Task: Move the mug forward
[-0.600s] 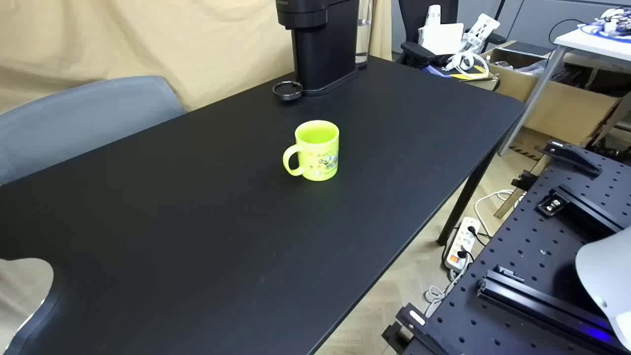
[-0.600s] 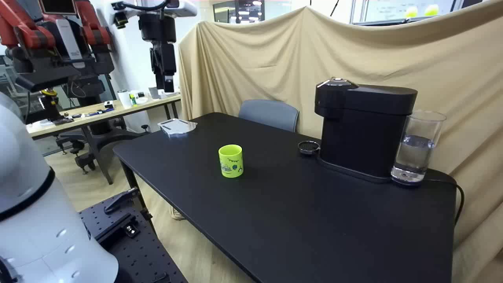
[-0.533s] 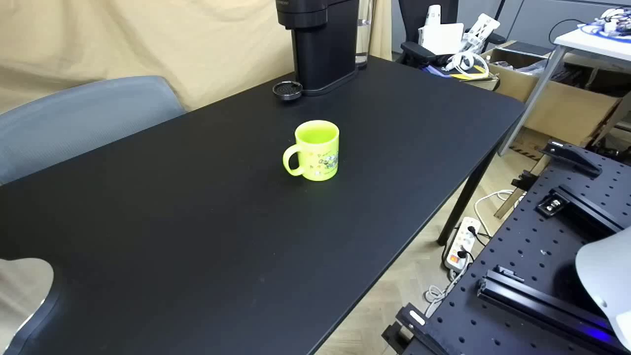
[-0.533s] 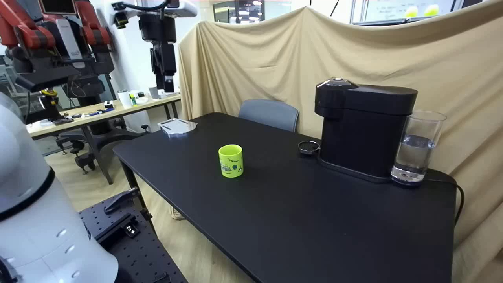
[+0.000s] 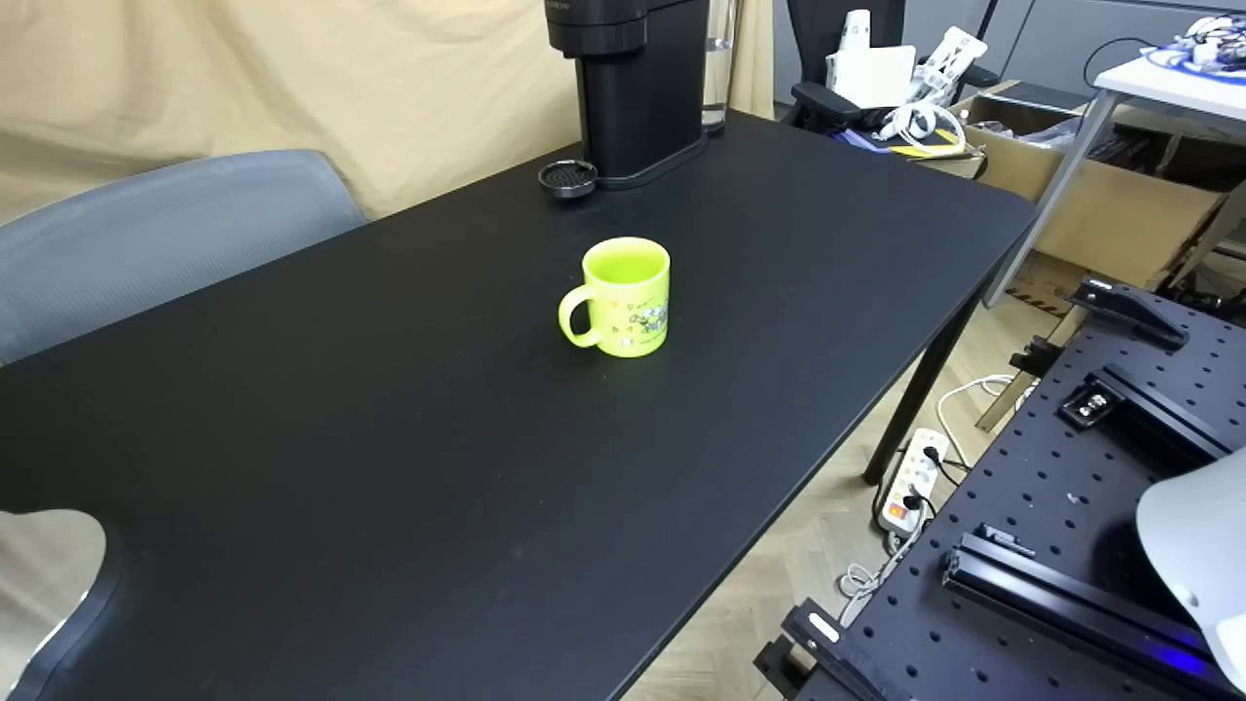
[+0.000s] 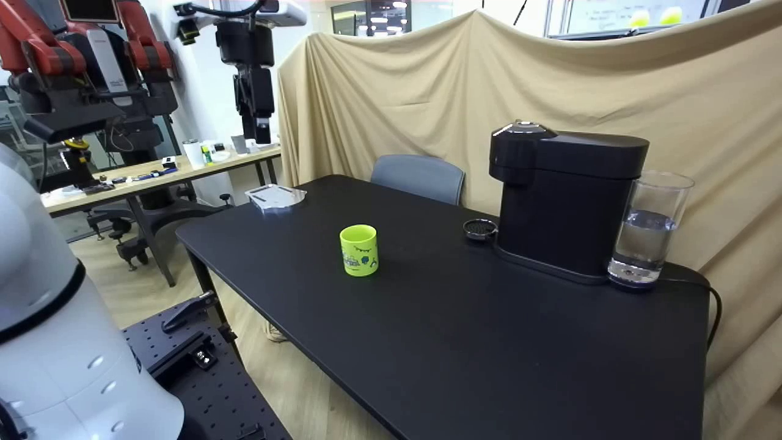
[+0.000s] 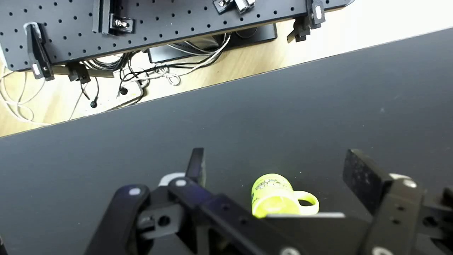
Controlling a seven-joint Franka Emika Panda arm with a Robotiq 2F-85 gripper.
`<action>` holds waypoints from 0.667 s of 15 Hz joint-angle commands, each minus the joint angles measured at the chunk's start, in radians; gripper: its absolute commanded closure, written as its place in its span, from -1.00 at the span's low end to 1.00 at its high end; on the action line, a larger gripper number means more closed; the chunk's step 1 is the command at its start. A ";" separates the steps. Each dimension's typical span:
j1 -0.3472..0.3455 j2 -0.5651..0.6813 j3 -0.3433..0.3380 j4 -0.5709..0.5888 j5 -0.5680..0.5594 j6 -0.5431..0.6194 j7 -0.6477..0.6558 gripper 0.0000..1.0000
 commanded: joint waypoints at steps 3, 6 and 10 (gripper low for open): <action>0.008 0.001 -0.007 0.001 -0.004 -0.001 0.004 -1.00; -0.023 0.043 -0.024 0.006 -0.046 0.067 -0.015 -1.00; -0.074 0.161 -0.077 0.028 -0.152 0.222 -0.078 -1.00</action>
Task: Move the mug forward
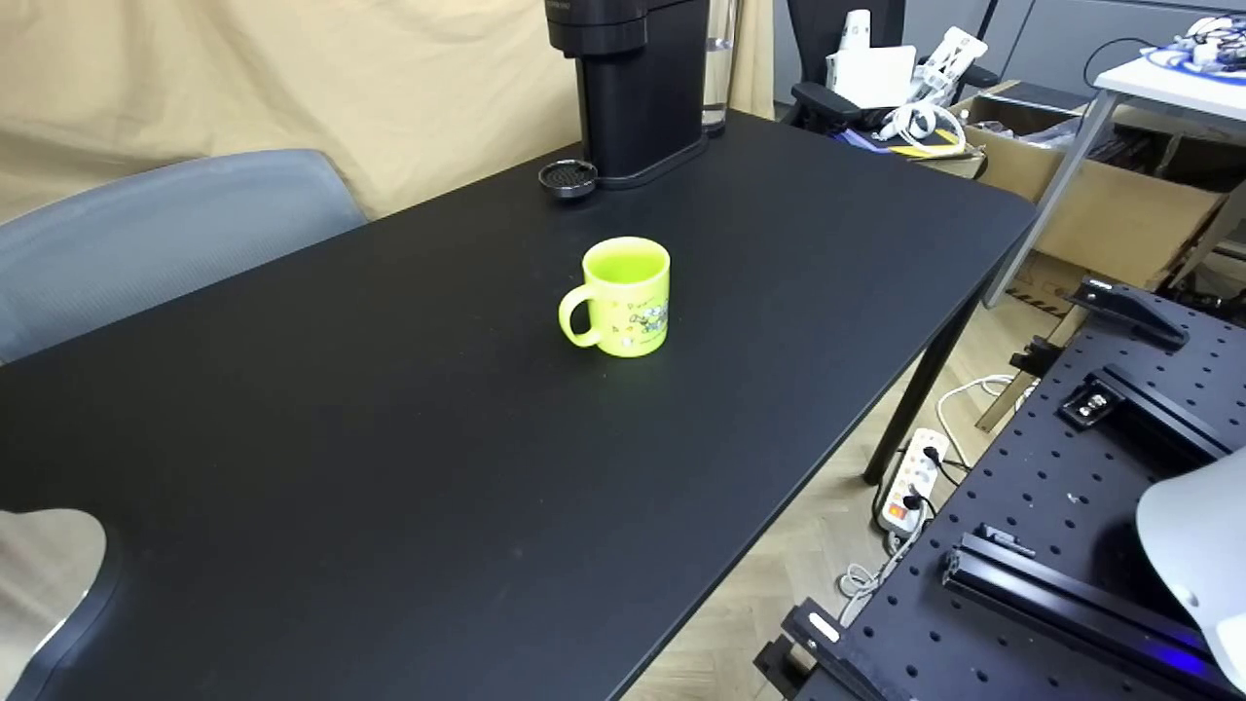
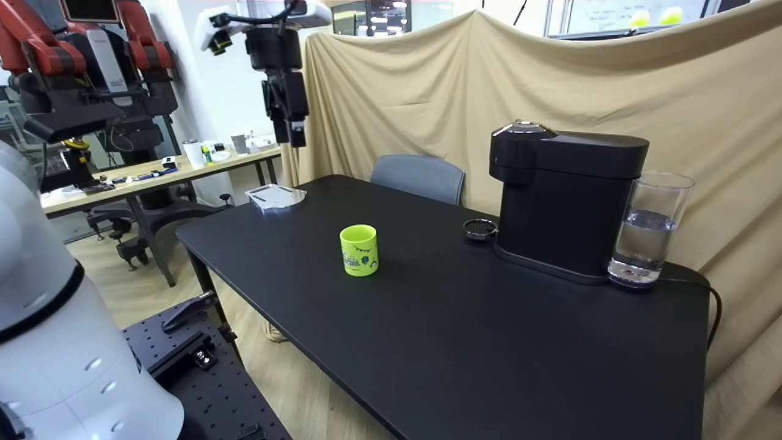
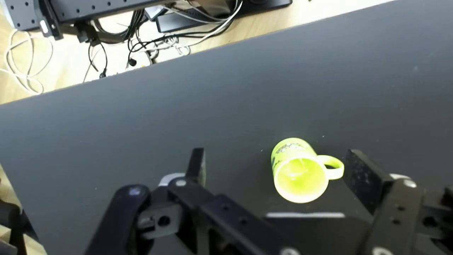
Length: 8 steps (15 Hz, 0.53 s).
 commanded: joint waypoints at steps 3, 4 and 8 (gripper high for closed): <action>-0.058 0.238 -0.096 0.074 -0.081 0.210 -0.087 -1.00; -0.062 0.280 -0.111 0.085 -0.078 0.244 -0.101 -1.00; -0.050 0.312 -0.140 0.054 -0.067 0.316 -0.115 -1.00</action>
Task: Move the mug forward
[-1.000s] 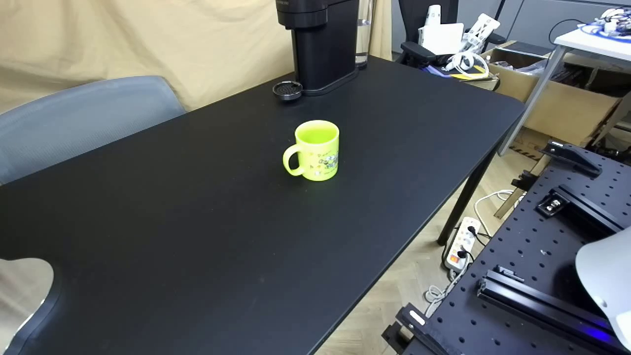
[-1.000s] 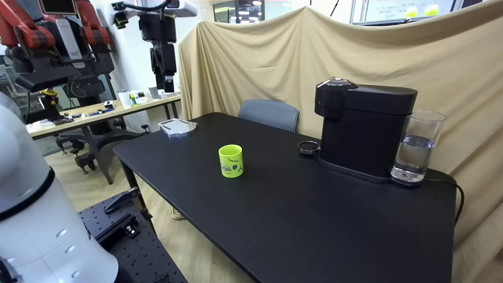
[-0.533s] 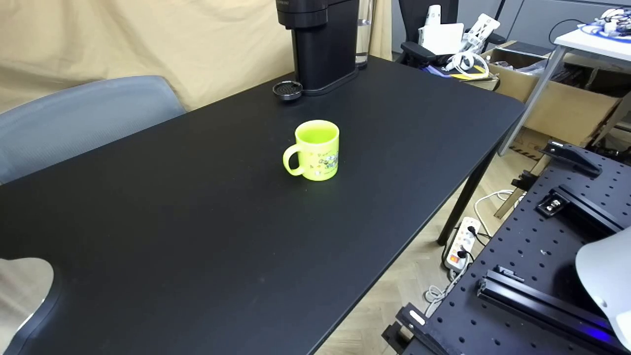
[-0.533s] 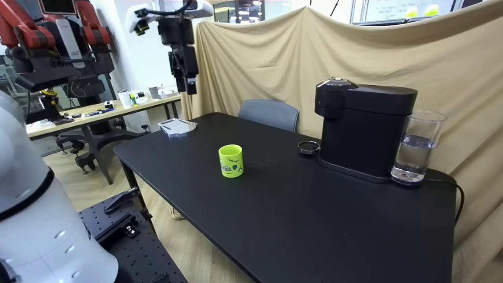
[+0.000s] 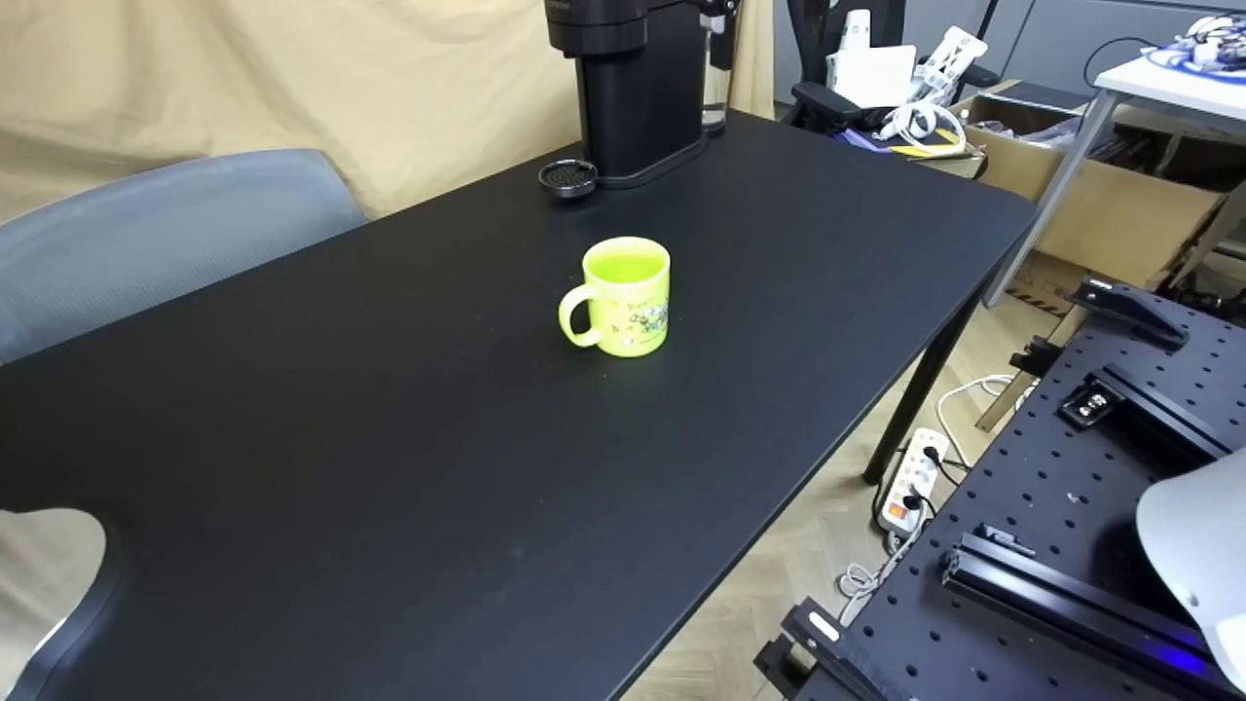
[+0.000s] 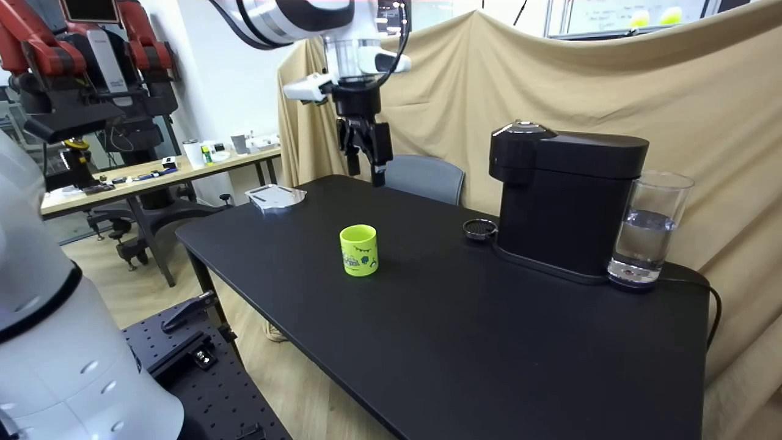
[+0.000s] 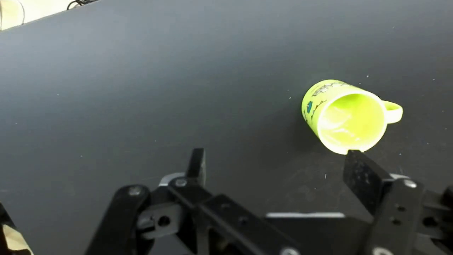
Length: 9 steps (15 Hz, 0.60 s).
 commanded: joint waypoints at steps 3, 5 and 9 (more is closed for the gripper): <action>0.015 0.070 -0.022 0.021 -0.003 0.034 0.001 -1.00; 0.007 0.066 -0.012 0.023 -0.049 0.045 0.055 -1.00; 0.030 0.139 0.022 0.025 -0.118 0.155 0.154 -1.00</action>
